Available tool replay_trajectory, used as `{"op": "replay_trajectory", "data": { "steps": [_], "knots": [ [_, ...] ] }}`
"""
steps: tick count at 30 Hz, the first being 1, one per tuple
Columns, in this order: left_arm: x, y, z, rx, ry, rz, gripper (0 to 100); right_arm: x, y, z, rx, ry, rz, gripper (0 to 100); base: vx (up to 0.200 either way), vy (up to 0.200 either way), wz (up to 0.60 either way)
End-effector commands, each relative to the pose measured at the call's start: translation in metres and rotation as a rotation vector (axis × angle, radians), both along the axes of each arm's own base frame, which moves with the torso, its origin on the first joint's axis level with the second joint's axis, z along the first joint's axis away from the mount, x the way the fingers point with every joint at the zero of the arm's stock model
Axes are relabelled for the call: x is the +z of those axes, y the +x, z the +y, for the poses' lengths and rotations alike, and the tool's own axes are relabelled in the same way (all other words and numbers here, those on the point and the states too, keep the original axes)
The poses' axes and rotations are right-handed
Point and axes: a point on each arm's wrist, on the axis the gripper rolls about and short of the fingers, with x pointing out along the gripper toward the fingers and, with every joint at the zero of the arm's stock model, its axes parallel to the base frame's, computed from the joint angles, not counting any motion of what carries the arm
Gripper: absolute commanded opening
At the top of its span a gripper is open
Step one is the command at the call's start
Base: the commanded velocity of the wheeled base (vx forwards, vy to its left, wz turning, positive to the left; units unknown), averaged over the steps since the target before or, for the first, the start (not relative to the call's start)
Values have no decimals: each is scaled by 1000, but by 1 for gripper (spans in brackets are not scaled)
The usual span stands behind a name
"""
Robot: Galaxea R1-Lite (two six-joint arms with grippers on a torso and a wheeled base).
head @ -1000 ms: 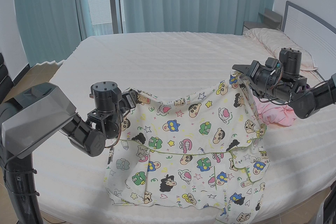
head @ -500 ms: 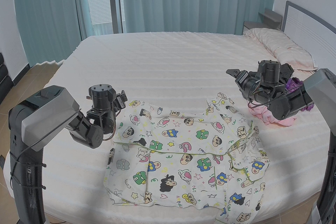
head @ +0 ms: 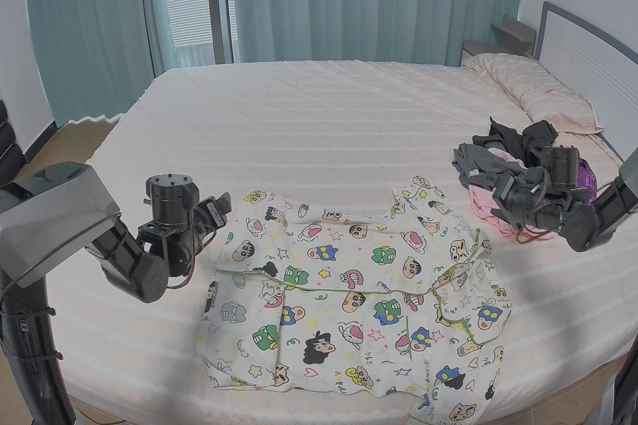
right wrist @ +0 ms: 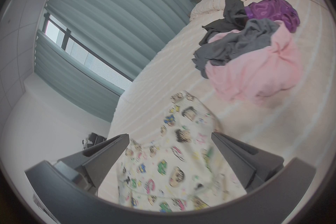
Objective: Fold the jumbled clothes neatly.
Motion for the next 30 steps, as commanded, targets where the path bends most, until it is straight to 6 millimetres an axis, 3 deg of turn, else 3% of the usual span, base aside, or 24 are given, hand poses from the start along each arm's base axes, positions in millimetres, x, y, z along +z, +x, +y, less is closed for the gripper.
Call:
{"op": "replay_trajectory", "data": {
  "steps": [1,6,10,12,19,26,30],
  "knots": [
    [31,-66,12,-77,-145,22,100,4,-57,-48,31,-49,22,100,0,0,0],
    [30,-106,16,-154,-258,92,100,-11,-63,-39,61,-22,91,100,0,0,0],
    [27,-119,15,-161,-279,120,100,-19,-58,-25,61,29,135,100,0,0,0],
    [25,-127,13,-164,-307,137,100,-24,-47,-6,30,67,165,100,0,0,0],
    [20,-129,12,-164,-310,160,100,-47,-27,16,28,35,214,100,0,0,0],
    [20,-129,13,-162,-310,160,100,-64,4,24,15,16,247,100,0,0,0],
    [21,-128,13,-160,-312,154,100,-70,32,28,-7,11,223,100,0,0,0]
  ]
}}
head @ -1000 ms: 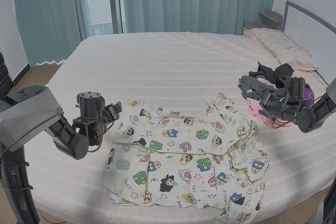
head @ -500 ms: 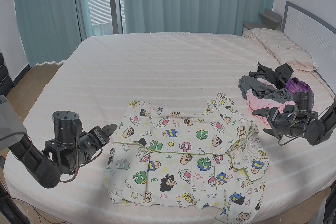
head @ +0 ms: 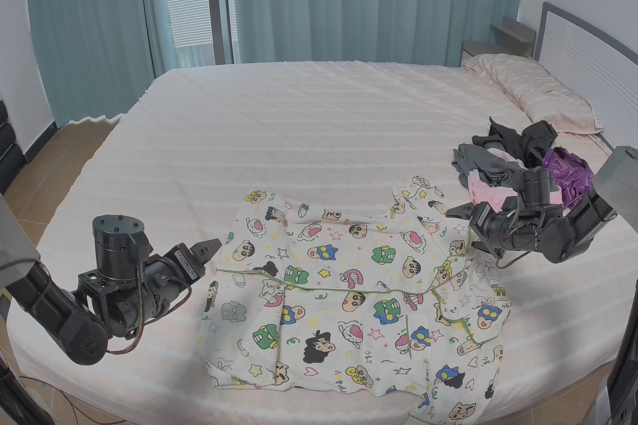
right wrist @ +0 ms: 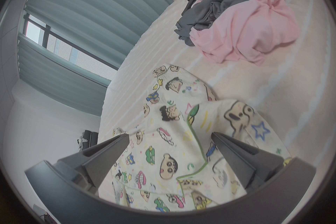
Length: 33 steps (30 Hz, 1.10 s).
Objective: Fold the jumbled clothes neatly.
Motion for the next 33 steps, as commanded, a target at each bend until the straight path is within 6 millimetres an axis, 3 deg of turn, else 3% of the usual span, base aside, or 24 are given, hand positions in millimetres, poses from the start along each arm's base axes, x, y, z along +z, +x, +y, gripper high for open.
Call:
{"op": "replay_trajectory", "data": {
  "steps": [1,5,8,13,18,20,23,24,25,26,28,33],
  "knots": [
    [1,1,1,5,-2,-5,100,-22,28,7,-12,-10,18,100,0,0,0],
    [1,1,2,8,-2,-5,100,-25,45,12,-53,-2,-6,100,0,0,0],
    [0,1,1,6,-1,-2,100,-40,54,16,-87,-24,4,100,0,0,0],
    [0,1,1,6,-1,-2,100,-50,57,16,-88,-30,23,100,0,0,0],
    [0,1,1,6,0,-1,100,-44,56,13,-98,-24,12,100,0,0,0],
    [-2,1,1,4,1,5,100,-16,47,10,-106,-8,-30,100,0,0,0],
    [-2,1,0,3,0,7,100,6,36,8,-102,2,-63,100,0,0,0],
    [-3,0,-1,0,1,10,100,24,25,5,-98,5,-86,100,0,0,0],
    [-3,0,-1,0,1,10,100,24,25,5,-98,5,-86,100,0,0,0],
    [-3,-1,-3,-2,-14,14,100,35,13,-1,-91,-6,-101,100,0,0,0],
    [-3,-2,-5,-8,-34,19,100,37,3,-10,-76,-42,-99,100,0,0,0],
    [-4,-5,-11,-28,-37,28,100,18,-19,-37,-50,-144,-42,100,0,0,0]
  ]
}}
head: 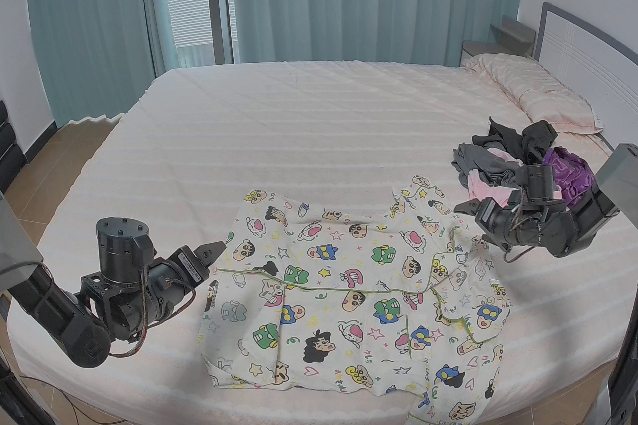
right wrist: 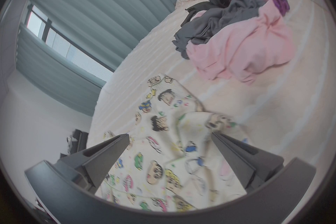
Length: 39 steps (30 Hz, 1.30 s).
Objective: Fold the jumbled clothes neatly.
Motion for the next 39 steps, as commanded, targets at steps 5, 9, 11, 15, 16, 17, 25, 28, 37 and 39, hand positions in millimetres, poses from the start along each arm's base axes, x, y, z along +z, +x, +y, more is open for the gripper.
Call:
{"op": "replay_trajectory", "data": {
  "steps": [5,9,11,15,16,17,25,28,37,39],
  "knots": [
    [-3,-5,-7,-27,-6,18,100,-4,-47,-50,43,-100,56,100,0,0,0],
    [-3,-7,-9,-36,-6,16,100,-17,-58,-63,93,-106,93,100,0,0,0],
    [-3,-7,-11,-42,-5,16,100,-25,-63,-67,132,-111,116,100,0,0,0],
    [-4,-10,-12,-52,-3,22,100,-43,-65,-70,189,-127,147,100,0,0,0],
    [-4,-10,-12,-52,-3,22,100,-47,-64,-71,195,-124,155,100,0,0,0],
    [-4,-10,-13,-53,-3,22,100,-50,-64,-70,205,-119,163,100,0,0,0],
    [-3,-9,-12,-52,-5,17,100,-64,-56,-70,232,-89,176,100,0,0,0],
    [-2,-10,-12,-52,-5,16,100,-69,-54,-70,235,-85,183,100,0,0,0],
    [-2,-9,-12,-52,-6,15,100,-75,-50,-70,262,-36,184,0,0,0,0],
    [-2,-9,-12,-52,-6,15,100,-75,-51,-73,257,-30,186,0,0,0,0]
  ]
}}
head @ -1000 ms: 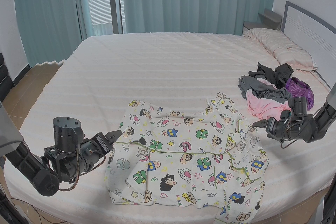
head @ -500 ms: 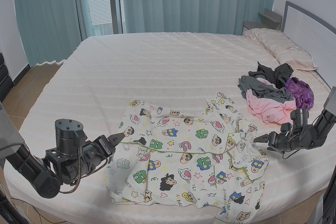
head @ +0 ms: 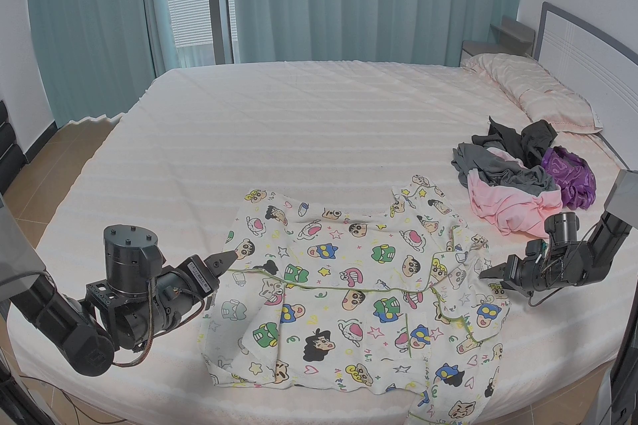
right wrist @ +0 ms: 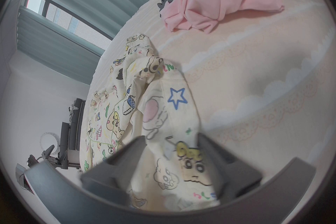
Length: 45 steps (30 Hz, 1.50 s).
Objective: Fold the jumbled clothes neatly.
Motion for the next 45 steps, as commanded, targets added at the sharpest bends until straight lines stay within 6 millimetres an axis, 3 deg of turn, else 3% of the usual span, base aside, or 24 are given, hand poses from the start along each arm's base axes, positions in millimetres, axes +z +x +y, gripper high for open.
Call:
{"op": "replay_trajectory", "data": {
  "steps": [1,10,13,19,24,40,41,45],
  "knots": [
    [0,0,0,1,-1,-2,100,-5,-1,-3,-7,6,17,0,0,0,0],
    [0,0,0,1,0,1,100,0,-6,-13,-41,16,14,0,0,0,0],
    [-1,0,0,1,2,5,100,10,-12,-20,-58,20,-8,0,0,0,0],
    [-2,-2,-2,-9,4,10,100,24,-23,-47,-138,2,-45,0,0,0,0],
    [-4,-5,-5,-24,7,17,100,18,-32,-63,-157,-29,-35,0,0,0,0],
    [-13,-16,-15,-85,26,62,100,12,-37,-75,-182,-61,-25,0,0,0,0],
    [-14,-17,-16,-90,27,65,100,11,-38,-75,-182,-60,-22,100,0,0,0],
    [-24,-23,-25,-137,-1,125,100,19,-41,-73,-187,-59,-53,100,0,0,0]
  ]
}}
